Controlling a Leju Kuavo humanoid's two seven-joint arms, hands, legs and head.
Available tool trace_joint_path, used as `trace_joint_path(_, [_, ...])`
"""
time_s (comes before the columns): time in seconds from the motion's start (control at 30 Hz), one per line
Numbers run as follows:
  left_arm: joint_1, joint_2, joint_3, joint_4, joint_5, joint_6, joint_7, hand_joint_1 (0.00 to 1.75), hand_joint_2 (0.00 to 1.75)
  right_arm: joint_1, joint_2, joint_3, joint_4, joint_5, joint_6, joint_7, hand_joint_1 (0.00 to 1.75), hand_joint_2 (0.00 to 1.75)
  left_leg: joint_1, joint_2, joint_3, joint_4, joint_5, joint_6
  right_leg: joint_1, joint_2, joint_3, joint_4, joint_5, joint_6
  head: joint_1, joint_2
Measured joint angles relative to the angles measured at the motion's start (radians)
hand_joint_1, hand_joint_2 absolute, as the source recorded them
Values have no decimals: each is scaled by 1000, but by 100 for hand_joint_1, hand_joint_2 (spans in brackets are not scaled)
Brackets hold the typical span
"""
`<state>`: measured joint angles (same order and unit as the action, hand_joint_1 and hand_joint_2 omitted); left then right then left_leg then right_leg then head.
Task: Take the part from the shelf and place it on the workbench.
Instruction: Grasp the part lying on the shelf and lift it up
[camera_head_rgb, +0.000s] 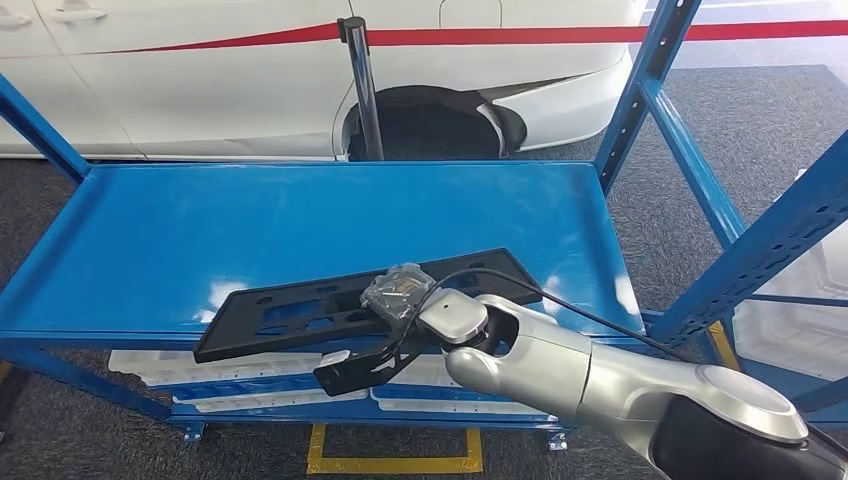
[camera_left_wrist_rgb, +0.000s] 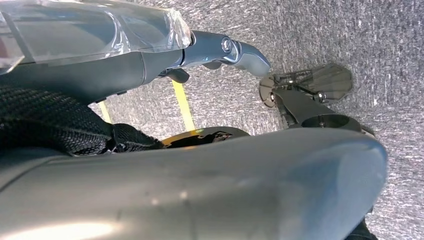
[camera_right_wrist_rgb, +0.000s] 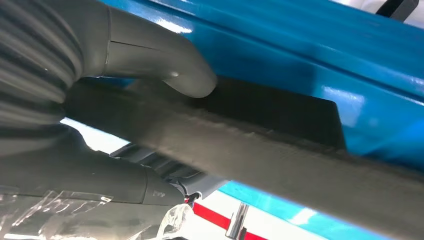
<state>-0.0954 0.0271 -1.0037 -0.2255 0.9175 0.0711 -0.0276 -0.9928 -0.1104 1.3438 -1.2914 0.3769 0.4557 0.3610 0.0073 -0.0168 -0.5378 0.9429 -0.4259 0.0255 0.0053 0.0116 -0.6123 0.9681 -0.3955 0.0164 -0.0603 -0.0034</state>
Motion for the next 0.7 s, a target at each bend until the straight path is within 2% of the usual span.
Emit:
trace_joint_path(0.23, [1,0,0,0,-3,0,-17,0,0,-3,-2,9,-5,1,-5,7,175,175,-1,0,0,2,0,0,-1,0,1,0,1,-1,0,0])
trace_joint_path(0.37, [1,0,0,0,-3,0,-30,0,175,-3,-4,10,-8,2,-6,8,175,175,-2,0,0,2,0,0,-2,0,1,0,1,-1,0,0])
trace_joint_path(0.7, [-6,0,0,0,-36,-3,-58,0,175,-3,-12,13,-15,21,-16,11,175,175,-1,0,0,2,0,0,-2,0,1,0,1,-1,0,0])
